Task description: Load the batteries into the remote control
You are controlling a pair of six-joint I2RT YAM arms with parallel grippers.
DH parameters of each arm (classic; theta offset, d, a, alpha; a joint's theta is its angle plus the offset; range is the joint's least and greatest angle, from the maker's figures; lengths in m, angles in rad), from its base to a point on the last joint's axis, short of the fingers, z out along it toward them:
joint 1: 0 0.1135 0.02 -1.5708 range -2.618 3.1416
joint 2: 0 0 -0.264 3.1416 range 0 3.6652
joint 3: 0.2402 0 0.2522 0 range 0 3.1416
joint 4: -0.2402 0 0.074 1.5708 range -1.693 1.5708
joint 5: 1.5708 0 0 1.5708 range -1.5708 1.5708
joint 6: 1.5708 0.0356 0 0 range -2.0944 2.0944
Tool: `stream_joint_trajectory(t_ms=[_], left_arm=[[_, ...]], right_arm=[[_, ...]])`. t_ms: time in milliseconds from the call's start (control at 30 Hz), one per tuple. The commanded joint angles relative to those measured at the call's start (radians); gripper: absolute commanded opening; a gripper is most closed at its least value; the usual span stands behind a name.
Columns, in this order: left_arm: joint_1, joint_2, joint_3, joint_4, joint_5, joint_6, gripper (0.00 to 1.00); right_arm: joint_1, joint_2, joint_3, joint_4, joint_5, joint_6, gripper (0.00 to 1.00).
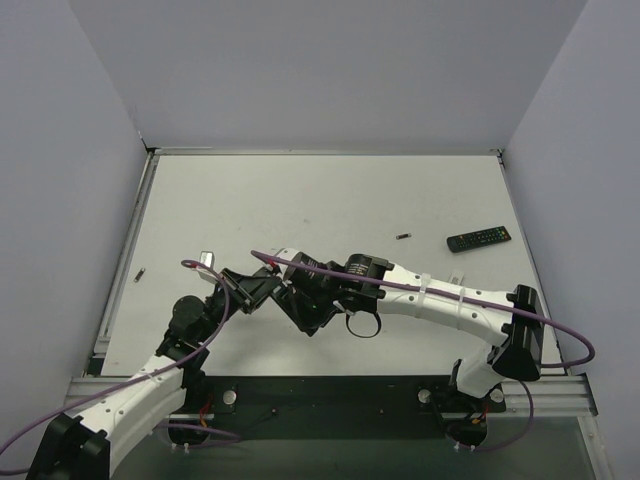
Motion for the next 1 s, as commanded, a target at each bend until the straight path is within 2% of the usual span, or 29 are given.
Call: stream_joint_trajectory(t_ms=[0, 300, 967], left_arm=[[0.002, -0.028, 0.012, 0.064, -0.015, -0.025, 0.0], [0.002, -0.053, 0.018, 0.037, -0.013, -0.004, 0.0], [-0.008, -0.126, 0.051, -0.046, -0.022, 0.076, 0.0]], right_arm=[[0.012, 0.023, 0.044, -0.048, 0.037, -0.011, 0.11], [0.023, 0.051, 0.09, -0.074, 0.081, -0.022, 0.11], [0.026, 0.112, 0.168, -0.157, 0.061, -0.011, 0.11]])
